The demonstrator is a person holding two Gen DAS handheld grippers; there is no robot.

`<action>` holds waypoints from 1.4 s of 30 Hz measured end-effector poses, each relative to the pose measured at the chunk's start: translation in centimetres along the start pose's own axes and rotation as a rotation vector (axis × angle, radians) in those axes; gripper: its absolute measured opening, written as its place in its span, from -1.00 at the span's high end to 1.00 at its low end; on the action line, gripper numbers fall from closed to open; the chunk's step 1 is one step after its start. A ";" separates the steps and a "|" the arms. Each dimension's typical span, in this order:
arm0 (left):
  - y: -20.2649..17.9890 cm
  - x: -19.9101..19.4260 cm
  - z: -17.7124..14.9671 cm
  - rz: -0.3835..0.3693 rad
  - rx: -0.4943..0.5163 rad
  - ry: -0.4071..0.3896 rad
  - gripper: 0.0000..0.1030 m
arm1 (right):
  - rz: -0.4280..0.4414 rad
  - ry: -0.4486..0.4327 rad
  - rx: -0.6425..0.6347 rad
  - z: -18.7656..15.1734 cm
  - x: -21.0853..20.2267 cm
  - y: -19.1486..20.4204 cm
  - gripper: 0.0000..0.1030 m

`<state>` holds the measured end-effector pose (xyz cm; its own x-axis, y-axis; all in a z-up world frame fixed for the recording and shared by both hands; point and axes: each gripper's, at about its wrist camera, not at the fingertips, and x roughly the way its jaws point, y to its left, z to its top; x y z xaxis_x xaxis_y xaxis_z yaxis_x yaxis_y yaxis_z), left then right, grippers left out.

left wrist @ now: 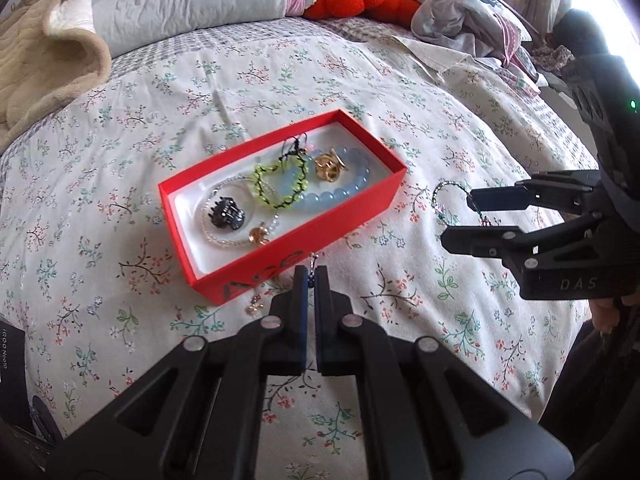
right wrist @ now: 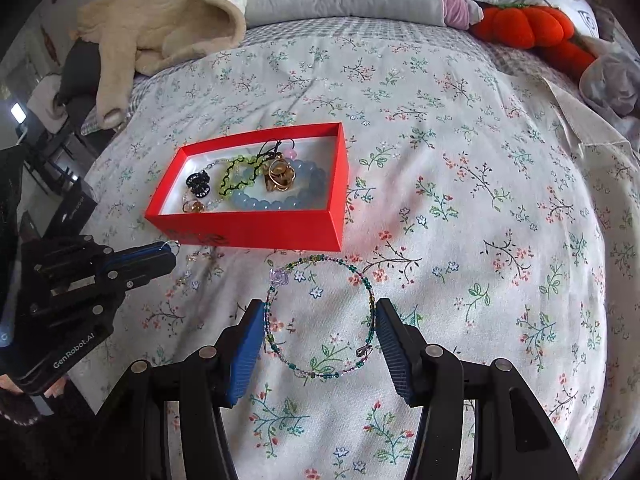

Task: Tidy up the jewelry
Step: 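Carry the bracelet into the box with the right tool while the left tool drops the ring in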

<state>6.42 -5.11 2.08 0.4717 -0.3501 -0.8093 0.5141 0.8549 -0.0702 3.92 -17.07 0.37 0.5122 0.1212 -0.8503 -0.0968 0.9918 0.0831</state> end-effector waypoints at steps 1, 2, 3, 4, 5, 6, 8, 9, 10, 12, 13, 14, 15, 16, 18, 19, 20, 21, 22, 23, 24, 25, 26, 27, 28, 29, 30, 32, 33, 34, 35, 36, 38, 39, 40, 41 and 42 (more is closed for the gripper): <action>0.3 -0.1 0.2 0.007 -0.007 -0.005 0.93 | 0.002 -0.003 0.001 0.3 0.0 0.0 -0.10; 0.6 -0.2 0.4 0.012 -0.014 -0.010 0.93 | 0.004 -0.006 0.003 0.5 0.0 0.1 -0.10; 1.0 -0.2 0.6 0.017 -0.020 -0.012 0.93 | 0.006 -0.009 0.005 0.7 0.0 0.1 -0.10; 1.2 -0.2 0.8 0.023 -0.026 -0.015 0.93 | 0.008 -0.011 0.006 0.9 0.1 0.2 -0.10; 1.4 0.0 1.0 0.025 -0.031 -0.016 0.93 | 0.009 -0.014 0.007 1.1 0.1 0.2 -0.10; 1.7 0.1 1.2 0.025 -0.036 -0.015 0.93 | 0.011 -0.016 0.008 1.3 0.2 0.3 -0.10; 2.0 0.7 1.5 0.029 -0.040 -0.010 0.93 | 0.012 -0.020 0.009 1.8 0.3 0.5 -0.10; 2.1 1.0 1.6 0.030 -0.043 -0.007 0.93 | 0.013 -0.023 0.008 2.0 0.5 0.5 -0.10; 2.2 1.2 1.8 0.028 -0.048 -0.005 0.93 | 0.013 -0.025 0.008 2.2 0.6 0.6 -0.10; 2.4 1.9 2.0 0.030 -0.060 0.002 0.93 | 0.013 -0.030 0.008 2.6 0.7 0.7 -0.10; 2.5 2.1 2.2 0.032 -0.066 0.005 0.93 | 0.013 -0.032 0.008 2.8 0.8 0.7 -0.10; 2.7 2.4 2.3 0.033 -0.073 0.006 0.93 | 0.014 -0.035 0.008 3.0 0.9 0.8 -0.10; 2.8 2.6 2.4 0.030 -0.080 0.008 0.93 | 0.014 -0.037 0.009 3.2 1.0 0.9 -0.10; 2.9 2.7 2.5 0.026 -0.086 0.006 0.93 | 0.015 -0.039 0.009 3.4 1.0 0.9 -0.10; 2.9 2.7 2.6 0.028 -0.094 0.001 0.93 | 0.017 -0.042 0.010 3.8 1.2 1.0 -0.10; 2.9 2.7 2.6 0.030 -0.097 0.000 0.92 | 0.017 -0.044 0.010 3.9 1.3 1.0 -0.10; 2.9 2.6 2.7 0.026 -0.100 0.001 0.92 | 0.017 -0.045 0.009 4.1 1.3 1.1 -0.10; 2.9 2.5 2.7 0.023 -0.102 0.002 0.92 | 0.016 -0.046 0.007 4.3 1.4 1.2 -0.10; 2.9 2.4 2.6 0.024 -0.102 0.002 0.90 | 0.015 -0.046 0.005 4.5 1.5 1.3 -0.10; 2.9 2.1 2.6 0.027 -0.101 0.000 0.87 | 0.014 -0.047 0.004 4.6 1.6 1.4 -0.10; 2.9 1.9 2.5 0.032 -0.097 -0.003 0.84 | 0.013 -0.048 0.002 4.8 1.7 1.5 -0.10; 3.0 1.7 2.4 0.037 -0.094 -0.005 0.80 | 0.013 -0.050 0.000 4.9 1.8 1.6 -0.10; 3.0 1.4 2.4 0.046 -0.092 -0.006 0.77 | 0.014 -0.052 -0.002 5.1 1.8 1.7 -0.10; 3.1 1.2 2.3 0.055 -0.092 -0.006 0.76 | 0.015 -0.054 -0.003 5.3 1.9 1.8 -0.10; 3.2 1.0 2.2 0.064 -0.092 -0.005 0.74 | 0.015 -0.057 -0.004 5.5 2.0 1.9 -0.10; 3.3 0.8 2.0 0.071 -0.092 -0.002 0.73 | 0.016 -0.061 -0.006 5.7 2.1 2.1 -0.10; 3.4 0.7 1.9 0.078 -0.091 0.001 0.72 | 0.016 -0.064 -0.008 5.9 2.2 2.3 -0.10; 3.7 0.4 1.6 0.094 -0.091 0.008 0.69 | 0.017 -0.070 -0.013 6.3 2.4 2.7 -0.10; 3.8 0.4 1.5 0.099 -0.095 0.011 0.67 | 0.018 -0.072 -0.015 6.5 2.5 2.8 -0.10; 3.9 0.3 1.3 0.100 -0.100 0.015 0.63 | 0.018 -0.073 -0.018 6.7 2.7 3.0 -0.10; 4.0 0.3 1.2 0.101 -0.105 0.020 0.59 | 0.019 -0.074 -0.019 6.8 2.9 3.2 -0.10; 4.1 0.3 1.0 0.104 -0.107 0.024 0.57 | 0.019 -0.075 -0.020 7.0 3.1 3.3 -0.10; 4.3 0.4 0.8 0.112 -0.109 0.033 0.53 | 0.017 -0.074 -0.019 7.4 3.5 3.4 -0.10; 4.4 0.4 0.7 0.116 -0.110 0.037 0.52 | 0.013 -0.074 -0.017 7.5 3.7 3.5 -0.10; 4.5 0.5 0.6 0.120 -0.113 0.043 0.51 | 0.008 -0.076 -0.015 7.6 3.9 3.5 -0.10; 4.6 0.5 0.5 0.120 -0.116 0.048 0.51 | 0.007 -0.078 -0.015 7.7 4.1 3.5 -0.11; 4.7 0.6 0.4 0.121 -0.120 0.052 0.51 | 0.007 -0.080 -0.014 7.8 4.2 3.5 -0.11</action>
<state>9.44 -1.45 1.52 0.4855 -0.2246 -0.8449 0.3650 0.9302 -0.0376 12.42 -12.76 1.18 0.5776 0.1318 -0.8056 -0.1129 0.9903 0.0811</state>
